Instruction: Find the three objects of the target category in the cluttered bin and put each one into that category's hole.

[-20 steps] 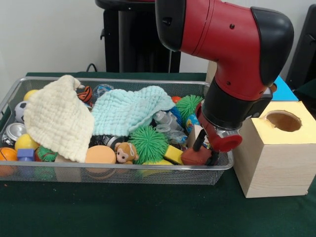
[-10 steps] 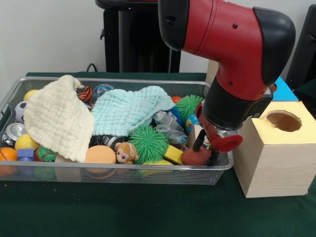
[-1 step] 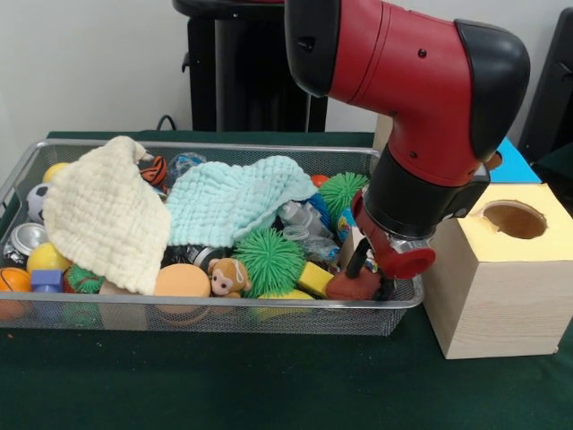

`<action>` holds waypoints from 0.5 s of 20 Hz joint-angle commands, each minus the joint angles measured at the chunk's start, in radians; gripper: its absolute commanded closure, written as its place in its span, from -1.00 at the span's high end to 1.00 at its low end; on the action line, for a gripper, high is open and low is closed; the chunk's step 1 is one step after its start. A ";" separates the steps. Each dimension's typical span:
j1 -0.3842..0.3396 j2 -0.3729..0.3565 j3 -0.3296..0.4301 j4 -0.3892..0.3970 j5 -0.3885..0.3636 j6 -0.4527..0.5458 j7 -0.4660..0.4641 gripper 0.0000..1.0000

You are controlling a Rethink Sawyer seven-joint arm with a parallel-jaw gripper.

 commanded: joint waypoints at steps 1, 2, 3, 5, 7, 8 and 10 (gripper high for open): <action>-0.015 0.146 0.188 0.150 0.009 -0.227 0.071 1.00; -0.023 0.143 0.199 0.161 0.011 -0.245 0.063 1.00; -0.023 0.145 0.198 0.161 0.008 -0.249 0.062 1.00; -0.031 0.146 0.213 0.170 0.011 -0.276 0.056 1.00; -0.033 0.152 0.221 0.173 0.012 -0.296 0.057 1.00; -0.027 0.156 0.214 0.168 0.011 -0.297 0.064 1.00; -0.025 0.155 0.216 0.174 0.010 -0.314 0.066 1.00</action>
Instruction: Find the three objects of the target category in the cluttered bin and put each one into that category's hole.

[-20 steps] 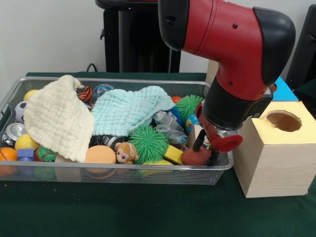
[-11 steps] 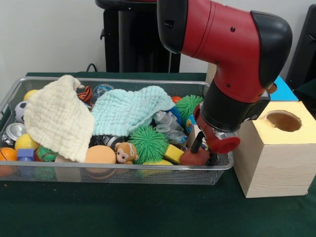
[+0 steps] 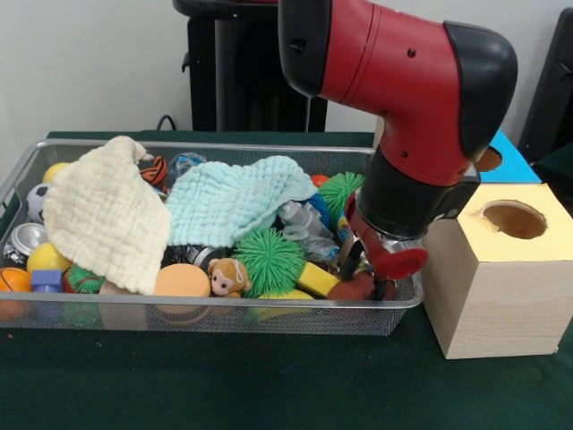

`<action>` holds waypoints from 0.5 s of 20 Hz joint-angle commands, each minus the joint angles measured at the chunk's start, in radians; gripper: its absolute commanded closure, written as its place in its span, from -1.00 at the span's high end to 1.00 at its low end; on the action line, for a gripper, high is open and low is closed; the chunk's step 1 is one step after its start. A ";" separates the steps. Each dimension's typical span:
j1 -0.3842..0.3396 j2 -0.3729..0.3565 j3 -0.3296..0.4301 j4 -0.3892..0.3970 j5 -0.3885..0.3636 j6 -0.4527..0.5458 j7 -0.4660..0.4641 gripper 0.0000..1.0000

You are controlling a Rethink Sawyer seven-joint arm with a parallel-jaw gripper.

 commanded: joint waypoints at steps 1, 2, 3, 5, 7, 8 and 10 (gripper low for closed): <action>-0.017 0.165 0.202 0.125 0.004 -0.246 0.060 1.00; -0.015 0.167 0.197 0.120 -0.001 -0.242 0.051 -1.00; -0.013 0.169 0.193 0.114 -0.003 -0.233 0.051 -1.00; -0.008 0.173 0.185 0.104 -0.005 -0.214 0.050 -1.00; -0.007 0.175 0.182 0.099 -0.004 -0.204 0.048 -1.00; -0.009 0.174 0.184 0.100 -0.003 -0.202 0.045 -1.00; -0.011 0.173 0.189 0.100 -0.001 -0.198 0.040 -1.00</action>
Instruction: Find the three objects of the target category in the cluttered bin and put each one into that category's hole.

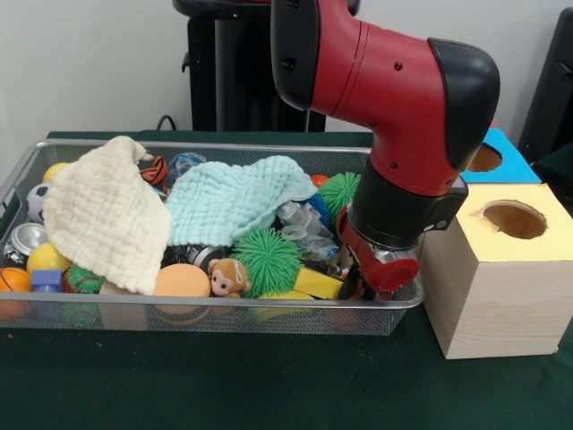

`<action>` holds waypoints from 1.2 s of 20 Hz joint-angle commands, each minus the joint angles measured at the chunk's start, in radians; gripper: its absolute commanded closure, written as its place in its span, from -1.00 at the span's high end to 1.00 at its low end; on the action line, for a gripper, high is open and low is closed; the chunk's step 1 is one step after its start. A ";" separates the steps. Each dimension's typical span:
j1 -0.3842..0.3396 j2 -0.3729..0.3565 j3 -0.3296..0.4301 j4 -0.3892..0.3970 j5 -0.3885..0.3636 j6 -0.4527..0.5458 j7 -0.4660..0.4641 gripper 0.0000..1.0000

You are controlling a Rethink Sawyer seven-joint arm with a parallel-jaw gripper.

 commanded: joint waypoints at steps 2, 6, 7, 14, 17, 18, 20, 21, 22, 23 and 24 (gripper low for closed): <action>-0.008 0.161 0.180 0.069 0.002 -0.087 0.039 -1.00; -0.011 0.159 0.188 0.069 0.007 -0.086 0.037 -1.00; -0.012 0.158 0.189 0.069 0.009 -0.084 0.038 -1.00; 0.027 0.140 0.133 0.068 0.030 -0.095 0.136 -1.00; 0.020 0.074 0.126 0.097 0.033 -0.054 0.124 -1.00; 0.018 0.055 0.122 0.104 0.031 -0.037 0.118 -1.00; 0.008 0.005 0.122 0.123 0.031 0.000 0.095 -1.00; 0.002 -0.025 0.123 0.135 0.031 0.027 0.080 -1.00; -0.004 -0.054 0.126 0.151 0.036 0.042 0.074 -1.00; -0.007 -0.068 0.127 0.159 0.036 0.049 0.067 -1.00; -0.010 -0.084 0.125 0.165 0.034 0.052 0.061 -1.00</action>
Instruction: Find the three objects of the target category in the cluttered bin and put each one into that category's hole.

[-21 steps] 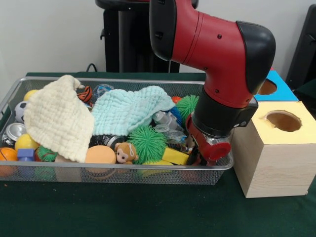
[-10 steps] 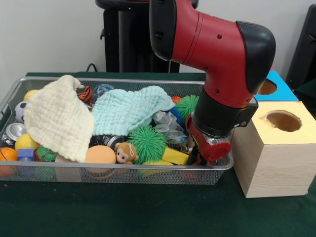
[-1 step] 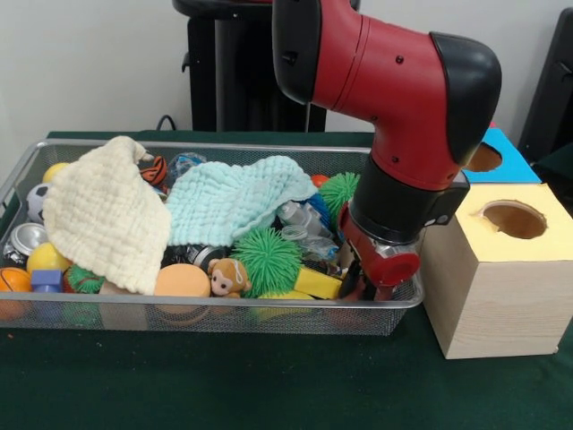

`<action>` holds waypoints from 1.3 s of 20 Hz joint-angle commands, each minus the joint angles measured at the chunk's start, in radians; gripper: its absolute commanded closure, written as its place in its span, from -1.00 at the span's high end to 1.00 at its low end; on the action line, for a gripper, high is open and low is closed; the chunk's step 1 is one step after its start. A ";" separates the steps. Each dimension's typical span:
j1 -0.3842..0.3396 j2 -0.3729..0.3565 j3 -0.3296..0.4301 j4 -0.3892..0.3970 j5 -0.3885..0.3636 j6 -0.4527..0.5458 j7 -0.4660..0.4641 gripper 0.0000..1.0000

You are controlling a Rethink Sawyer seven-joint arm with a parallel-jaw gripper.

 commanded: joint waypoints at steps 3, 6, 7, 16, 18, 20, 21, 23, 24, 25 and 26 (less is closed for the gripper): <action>-0.019 -0.109 0.122 0.168 0.031 0.057 0.050 -1.00; -0.018 -0.145 0.119 0.186 0.032 0.066 0.050 -1.00; -0.013 -0.163 0.109 0.192 0.031 0.078 0.054 -1.00; -0.022 -0.245 0.110 0.223 0.024 0.141 0.030 -1.00; -0.024 -0.245 0.110 0.224 0.020 0.134 0.030 -1.00; -0.022 -0.254 0.102 0.224 0.015 0.142 0.034 -1.00; -0.020 -0.260 0.096 0.223 0.010 0.151 0.033 -1.00; -0.016 -0.280 0.090 0.222 0.008 0.186 0.033 -1.00; -0.010 -0.283 0.082 0.218 0.002 0.196 0.035 -1.00; -0.009 -0.292 0.080 0.222 0.000 0.200 0.034 -1.00; -0.007 -0.300 0.077 0.226 -0.002 0.205 0.033 -1.00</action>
